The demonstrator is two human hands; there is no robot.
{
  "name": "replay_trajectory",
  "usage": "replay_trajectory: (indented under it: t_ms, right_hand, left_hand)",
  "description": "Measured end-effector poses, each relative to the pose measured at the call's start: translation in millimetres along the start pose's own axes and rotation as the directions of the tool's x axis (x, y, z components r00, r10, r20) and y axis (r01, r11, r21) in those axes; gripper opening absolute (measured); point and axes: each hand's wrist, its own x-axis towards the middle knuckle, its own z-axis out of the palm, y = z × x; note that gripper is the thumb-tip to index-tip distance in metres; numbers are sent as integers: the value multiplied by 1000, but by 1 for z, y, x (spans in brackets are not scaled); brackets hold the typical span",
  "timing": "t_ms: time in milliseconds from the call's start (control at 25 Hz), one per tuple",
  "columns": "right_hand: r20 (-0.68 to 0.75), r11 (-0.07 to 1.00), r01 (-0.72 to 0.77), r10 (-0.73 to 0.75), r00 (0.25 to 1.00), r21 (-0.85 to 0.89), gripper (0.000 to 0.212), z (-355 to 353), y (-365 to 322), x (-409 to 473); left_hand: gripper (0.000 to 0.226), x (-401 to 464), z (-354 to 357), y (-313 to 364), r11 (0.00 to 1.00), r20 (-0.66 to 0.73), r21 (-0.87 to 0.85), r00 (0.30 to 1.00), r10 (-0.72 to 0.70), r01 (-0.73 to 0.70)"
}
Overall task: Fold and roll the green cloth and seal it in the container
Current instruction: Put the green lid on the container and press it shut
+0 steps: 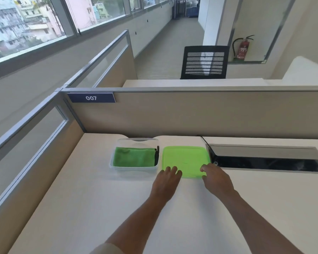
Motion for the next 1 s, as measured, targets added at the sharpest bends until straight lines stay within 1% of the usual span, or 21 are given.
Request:
replay_trajectory:
  t_ms: [200, 400, 520, 720, 800, 840, 920, 1000]
  right_hand:
    - [63, 999, 39, -38, 997, -11, 35, 6, 29, -2]
    - [127, 999, 38, -41, 991, 27, 37, 11, 35, -3]
    - [135, 998, 44, -49, 990, 40, 37, 11, 38, -4]
    - [120, 999, 53, -53, 991, 8, 42, 10, 39, -10]
    - [105, 999, 44, -41, 994, -26, 45, 7, 39, -14]
    - [93, 999, 31, -29, 995, -25, 46, 6, 40, -17]
    - [41, 1000, 7, -8, 999, 16, 48, 1, 43, -24]
    - [-33, 996, -7, 10, 999, 90, 43, -4, 47, -29]
  left_hand:
    - [33, 6, 7, 11, 997, 67, 18, 995, -74, 73]
    - [28, 8, 16, 10, 974, 100, -14, 969, -226, 228]
    - [33, 9, 20, 12, 967, 102, -39, 963, -248, 253]
    - [23, 5, 16, 21, 955, 115, -56, 952, -285, 293]
    - [25, 0, 15, 21, 960, 85, -68, 960, -266, 272]
    - [27, -4, 12, 21, 964, 46, -86, 968, -248, 251]
    - [29, -10, 6, 21, 976, -62, -116, 979, -192, 184]
    - [31, -14, 1, 20, 988, -177, -103, 975, -133, 116]
